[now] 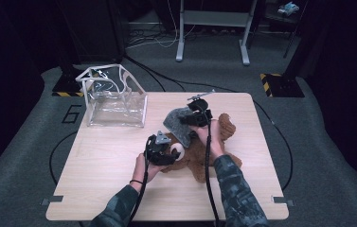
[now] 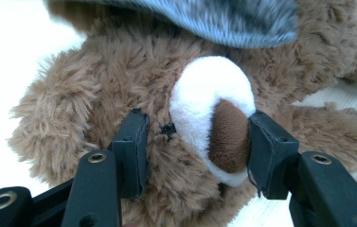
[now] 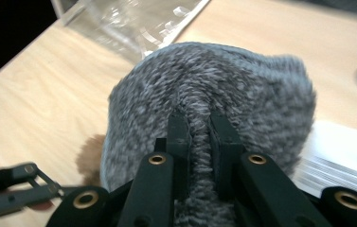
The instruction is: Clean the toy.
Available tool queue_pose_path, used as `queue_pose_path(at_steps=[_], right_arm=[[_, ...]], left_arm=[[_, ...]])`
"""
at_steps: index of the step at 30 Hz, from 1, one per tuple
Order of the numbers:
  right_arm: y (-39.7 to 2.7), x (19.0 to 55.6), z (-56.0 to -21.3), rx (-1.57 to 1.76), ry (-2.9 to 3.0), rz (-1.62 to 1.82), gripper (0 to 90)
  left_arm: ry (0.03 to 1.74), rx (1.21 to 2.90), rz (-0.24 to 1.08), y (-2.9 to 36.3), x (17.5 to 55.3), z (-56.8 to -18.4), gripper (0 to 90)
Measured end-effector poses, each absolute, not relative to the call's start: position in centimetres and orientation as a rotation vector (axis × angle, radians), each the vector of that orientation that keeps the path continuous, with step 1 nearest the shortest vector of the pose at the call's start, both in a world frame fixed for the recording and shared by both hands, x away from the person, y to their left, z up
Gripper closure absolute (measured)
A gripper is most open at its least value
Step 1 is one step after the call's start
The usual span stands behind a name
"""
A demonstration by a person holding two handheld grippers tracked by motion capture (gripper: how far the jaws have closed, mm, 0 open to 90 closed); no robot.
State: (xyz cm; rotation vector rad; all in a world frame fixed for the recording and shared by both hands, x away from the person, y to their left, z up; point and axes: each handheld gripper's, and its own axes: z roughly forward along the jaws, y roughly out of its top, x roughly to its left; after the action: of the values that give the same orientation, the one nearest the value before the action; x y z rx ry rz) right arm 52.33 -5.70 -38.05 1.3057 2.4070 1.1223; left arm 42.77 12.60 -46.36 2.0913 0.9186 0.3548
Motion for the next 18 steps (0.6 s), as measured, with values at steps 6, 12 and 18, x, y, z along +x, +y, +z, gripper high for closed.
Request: queue_pose_path(at_steps=[6,12,18], right_arm=[[-8.8,49.7,-35.4,1.267,2.263,1.009,81.1],[-10.3,49.3,-37.1,1.302,2.260,0.794,81.0],[-8.6,50.5,-39.8,1.325,2.308,0.758,81.0]], left_arm=[[0.922,2.084,0.348,12.6,42.8,-46.4,46.8],[0.919,2.080,0.353,12.6,42.8,-46.4,46.8],[0.922,2.087,0.354,12.6,42.8,-46.4,46.8]])
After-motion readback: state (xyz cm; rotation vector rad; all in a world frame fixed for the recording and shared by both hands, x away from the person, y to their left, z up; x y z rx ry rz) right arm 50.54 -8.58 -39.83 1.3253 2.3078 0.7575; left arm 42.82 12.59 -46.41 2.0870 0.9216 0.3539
